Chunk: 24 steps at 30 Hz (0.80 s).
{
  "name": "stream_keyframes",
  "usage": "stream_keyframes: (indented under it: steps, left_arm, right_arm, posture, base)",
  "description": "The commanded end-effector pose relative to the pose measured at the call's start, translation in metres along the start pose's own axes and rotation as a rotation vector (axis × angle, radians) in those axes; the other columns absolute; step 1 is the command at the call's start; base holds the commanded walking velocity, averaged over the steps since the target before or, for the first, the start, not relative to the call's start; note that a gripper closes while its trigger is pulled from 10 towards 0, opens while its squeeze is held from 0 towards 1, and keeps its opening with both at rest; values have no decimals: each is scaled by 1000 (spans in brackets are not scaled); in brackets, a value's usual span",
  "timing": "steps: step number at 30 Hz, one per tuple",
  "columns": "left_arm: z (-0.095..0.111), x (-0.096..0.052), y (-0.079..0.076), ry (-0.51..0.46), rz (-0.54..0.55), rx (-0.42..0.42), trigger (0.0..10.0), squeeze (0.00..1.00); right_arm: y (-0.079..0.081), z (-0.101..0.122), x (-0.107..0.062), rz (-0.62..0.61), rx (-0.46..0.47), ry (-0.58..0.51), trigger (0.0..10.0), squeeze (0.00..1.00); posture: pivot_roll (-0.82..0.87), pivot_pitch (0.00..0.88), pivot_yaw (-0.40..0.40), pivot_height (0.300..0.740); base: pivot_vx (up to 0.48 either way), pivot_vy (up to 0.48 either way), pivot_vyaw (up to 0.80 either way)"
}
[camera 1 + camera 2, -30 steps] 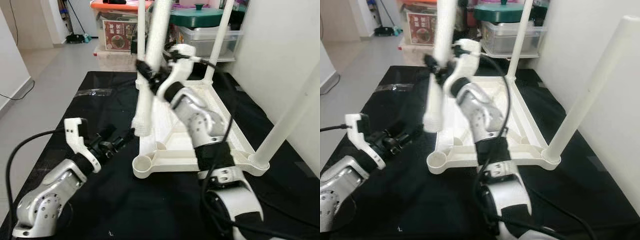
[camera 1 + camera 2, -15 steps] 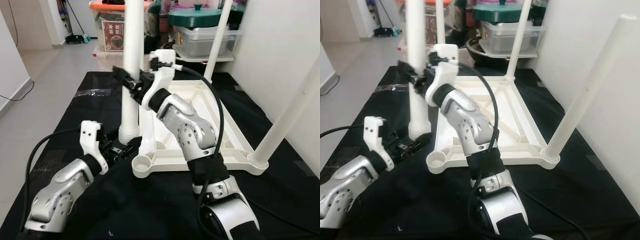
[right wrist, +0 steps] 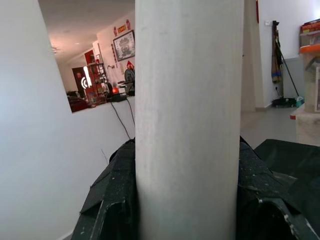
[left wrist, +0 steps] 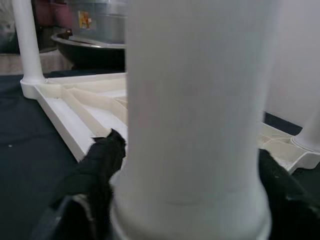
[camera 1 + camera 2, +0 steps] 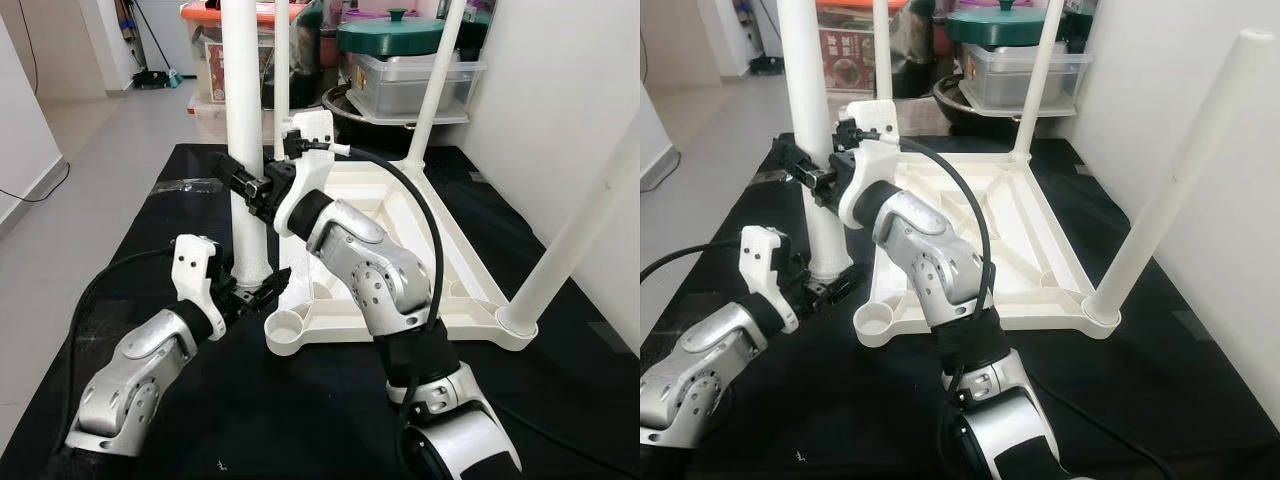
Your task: Building children table
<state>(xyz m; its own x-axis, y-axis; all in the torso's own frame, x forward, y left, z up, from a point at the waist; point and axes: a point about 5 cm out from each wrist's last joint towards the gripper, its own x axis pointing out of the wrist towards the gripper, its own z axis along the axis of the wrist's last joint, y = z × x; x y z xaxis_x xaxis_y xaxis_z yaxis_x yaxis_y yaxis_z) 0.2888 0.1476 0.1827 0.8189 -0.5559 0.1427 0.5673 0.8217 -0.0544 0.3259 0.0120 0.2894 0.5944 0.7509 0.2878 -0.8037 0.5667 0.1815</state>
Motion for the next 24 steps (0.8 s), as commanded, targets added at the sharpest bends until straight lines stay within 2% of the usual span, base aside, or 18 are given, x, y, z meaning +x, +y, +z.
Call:
stream_keyframes:
  steps: [1, 11, 12, 13, 15, 16, 17, 18, 20, 21, 22, 24]
  left_arm:
    - [-1, 2, 0, -9, 6, 19, 0, 0]
    - [-9, 0, -2, 33, 8, 33, 0, 0]
    - [-10, 0, -2, 48, 11, 52, 7843, 0]
    - [-12, -1, -2, 68, 11, 93, 10000, 0]
    - [-12, -1, -2, 68, 11, 93, 10000, 0]
    - [-13, -1, -2, 81, 10, 122, 10000, 0]
    - [-13, -3, -2, 93, 1, 162, 10000, 0]
    - [-13, -3, -2, 93, 1, 162, 10000, 0]
    - [-12, -5, 0, 108, -18, 242, 10000, 0]
    - [-12, -5, 0, 108, -18, 242, 10000, 0]
    - [-12, -6, 0, 113, -31, 267, 10000, 0]
    - [-12, -7, 0, 119, -41, 288, 10000, 0]
  right_arm:
    - [22, -19, 5, 46, 131, 6, 0, 0]
    - [13, -15, 3, 6, 129, -10, 0, 0]
    - [11, -15, 2, 0, 119, 12, 7137, 0]
    - [9, -14, 0, 12, 123, 1, 10000, 0]
    - [9, -14, 0, 12, 123, 1, 10000, 0]
    - [8, -12, -2, 21, 126, -8, 10000, 0]
    - [5, -15, -4, 11, 126, 14, 10000, 1000]
    - [5, -15, -4, 11, 126, 14, 10000, 1000]
    - [-3, -25, -8, -16, 122, 83, 10000, 1000]
    - [-3, -25, -8, -16, 122, 83, 10000, 1000]
    - [-5, -29, -10, -18, 118, 110, 10000, 0]
    - [-5, -34, -13, -14, 142, 130, 10000, 0]
  posture:
    - [90, 0, -28, 740]
    - [91, 0, -29, 740]
    - [92, 0, -29, 740]
    - [93, 0, -29, 740]
    - [93, 0, -29, 740]
    - [93, 0, -29, 740]
    - [94, 0, -30, 740]
    - [94, 0, -30, 740]
    - [96, 0, -30, 740]
    - [96, 0, -30, 740]
    - [99, 0, -30, 740]
    - [100, 0, -31, 740]
  base:
    - [0, 0, 0]
    - [0, 0, 0]
    - [0, 0, 0]
    - [0, 0, 0]
    - [0, 0, 0]
    - [0, 0, 0]
    - [0, 0, 0]
    - [0, 0, 0]
    - [0, 0, 0]
    - [0, 0, 0]
    - [0, 0, 0]
    - [0, 0, 0]
